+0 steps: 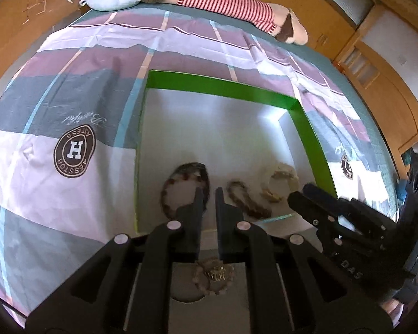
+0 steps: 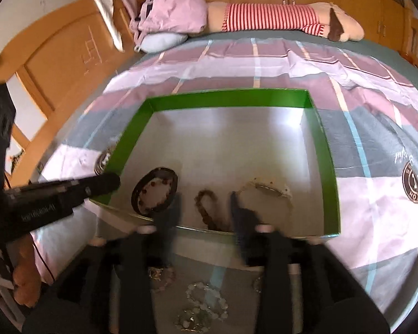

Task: Organize jewelry
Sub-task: 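Carry both bead bracelets into the green box and open both tools, then grasp the gold chain bracelet with the left tool while the right tool grasps the small gold ring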

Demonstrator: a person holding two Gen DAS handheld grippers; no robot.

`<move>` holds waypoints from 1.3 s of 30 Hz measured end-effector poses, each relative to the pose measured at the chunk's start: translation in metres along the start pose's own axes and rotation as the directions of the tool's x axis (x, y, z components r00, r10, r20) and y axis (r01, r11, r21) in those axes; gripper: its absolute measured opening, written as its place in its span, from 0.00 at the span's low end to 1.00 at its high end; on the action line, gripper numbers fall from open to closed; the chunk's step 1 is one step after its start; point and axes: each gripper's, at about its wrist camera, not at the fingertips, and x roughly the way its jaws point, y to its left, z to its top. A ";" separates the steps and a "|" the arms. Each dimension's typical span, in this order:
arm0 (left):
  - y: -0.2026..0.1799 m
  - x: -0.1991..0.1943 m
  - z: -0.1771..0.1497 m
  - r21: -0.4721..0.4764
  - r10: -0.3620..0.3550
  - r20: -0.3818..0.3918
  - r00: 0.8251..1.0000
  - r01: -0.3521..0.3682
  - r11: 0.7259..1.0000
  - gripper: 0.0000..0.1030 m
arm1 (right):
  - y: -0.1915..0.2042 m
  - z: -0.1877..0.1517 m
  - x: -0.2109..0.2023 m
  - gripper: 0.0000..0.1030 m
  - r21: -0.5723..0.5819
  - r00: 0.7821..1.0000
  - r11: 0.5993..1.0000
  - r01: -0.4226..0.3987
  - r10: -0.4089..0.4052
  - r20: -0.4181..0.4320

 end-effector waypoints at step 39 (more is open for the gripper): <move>-0.039 0.073 -0.066 0.170 0.114 -0.328 0.938 -0.060 0.984 0.18 | -0.040 -0.062 0.025 0.33 -0.021 0.923 0.986 0.165 -0.161 -0.350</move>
